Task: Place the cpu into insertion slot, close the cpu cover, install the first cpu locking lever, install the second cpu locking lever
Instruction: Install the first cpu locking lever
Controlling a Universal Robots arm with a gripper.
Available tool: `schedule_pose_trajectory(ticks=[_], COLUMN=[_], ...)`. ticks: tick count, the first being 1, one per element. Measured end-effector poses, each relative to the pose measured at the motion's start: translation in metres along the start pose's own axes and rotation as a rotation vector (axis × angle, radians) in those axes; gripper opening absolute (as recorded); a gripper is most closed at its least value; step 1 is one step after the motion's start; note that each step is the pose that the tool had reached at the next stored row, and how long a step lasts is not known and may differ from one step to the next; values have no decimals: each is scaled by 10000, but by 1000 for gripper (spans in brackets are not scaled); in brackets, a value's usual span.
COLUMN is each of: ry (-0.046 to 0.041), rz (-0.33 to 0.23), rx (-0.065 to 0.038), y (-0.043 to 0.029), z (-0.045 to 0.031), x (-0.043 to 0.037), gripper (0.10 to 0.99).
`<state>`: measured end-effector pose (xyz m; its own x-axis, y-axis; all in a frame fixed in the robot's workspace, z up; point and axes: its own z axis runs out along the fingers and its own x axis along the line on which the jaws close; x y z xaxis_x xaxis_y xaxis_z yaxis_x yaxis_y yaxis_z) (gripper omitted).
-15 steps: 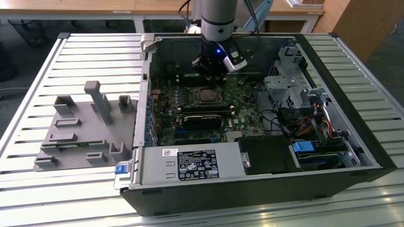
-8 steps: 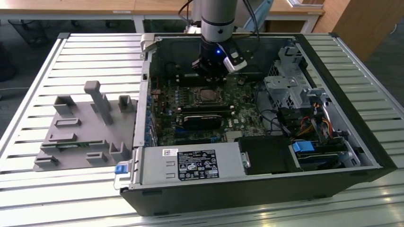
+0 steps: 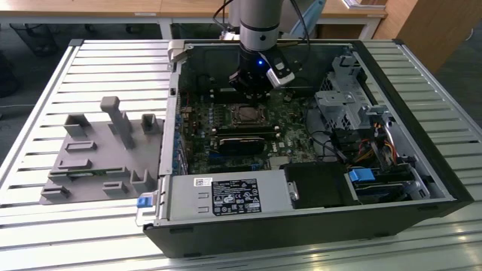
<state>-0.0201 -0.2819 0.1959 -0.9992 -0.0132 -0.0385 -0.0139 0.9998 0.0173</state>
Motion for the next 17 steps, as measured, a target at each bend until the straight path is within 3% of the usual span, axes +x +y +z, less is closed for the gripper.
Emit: schedule_pose_trajectory(ticks=[7, 13, 17], ry=[-11, -5, -5], rz=[3, 2, 2], rx=[-72, -63, -66], y=[9, 11, 11], z=[-13, -151, -169], x=[-2, -7, -9], gripper=[106, 106, 106])
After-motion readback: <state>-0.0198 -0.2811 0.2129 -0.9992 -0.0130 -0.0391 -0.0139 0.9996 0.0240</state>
